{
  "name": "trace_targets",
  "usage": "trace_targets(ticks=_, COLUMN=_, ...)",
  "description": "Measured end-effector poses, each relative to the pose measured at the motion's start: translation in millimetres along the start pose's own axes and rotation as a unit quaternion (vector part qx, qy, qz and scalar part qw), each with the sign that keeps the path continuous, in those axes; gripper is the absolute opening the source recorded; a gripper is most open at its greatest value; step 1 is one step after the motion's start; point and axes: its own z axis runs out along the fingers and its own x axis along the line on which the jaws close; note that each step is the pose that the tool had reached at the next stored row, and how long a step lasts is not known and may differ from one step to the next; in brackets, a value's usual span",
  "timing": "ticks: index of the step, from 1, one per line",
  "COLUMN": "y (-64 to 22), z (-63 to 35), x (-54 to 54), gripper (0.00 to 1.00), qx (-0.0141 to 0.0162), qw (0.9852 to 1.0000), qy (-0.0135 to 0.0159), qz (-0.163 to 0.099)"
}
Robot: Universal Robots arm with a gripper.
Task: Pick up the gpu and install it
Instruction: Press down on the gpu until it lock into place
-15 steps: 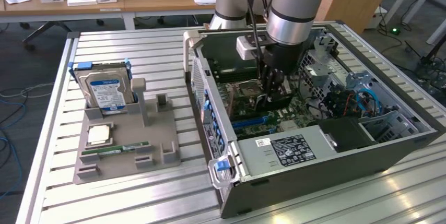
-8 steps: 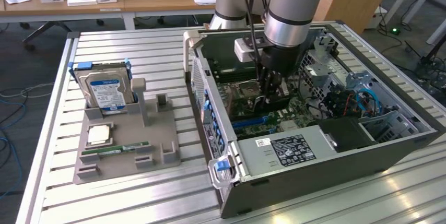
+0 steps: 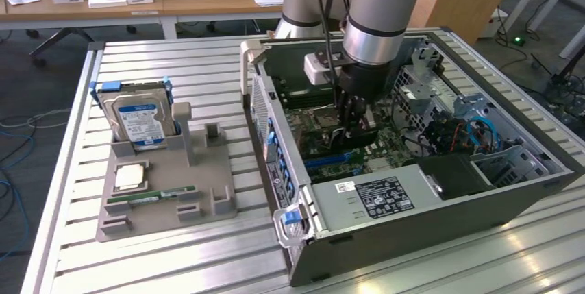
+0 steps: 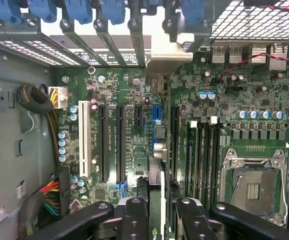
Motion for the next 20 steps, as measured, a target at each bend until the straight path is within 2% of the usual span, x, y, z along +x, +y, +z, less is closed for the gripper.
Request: trace_targets(ticks=20, y=6.4, z=6.0, x=1.1, gripper=0.26, qx=0.0002, qw=1.0000, qy=0.0000, qz=-0.001)
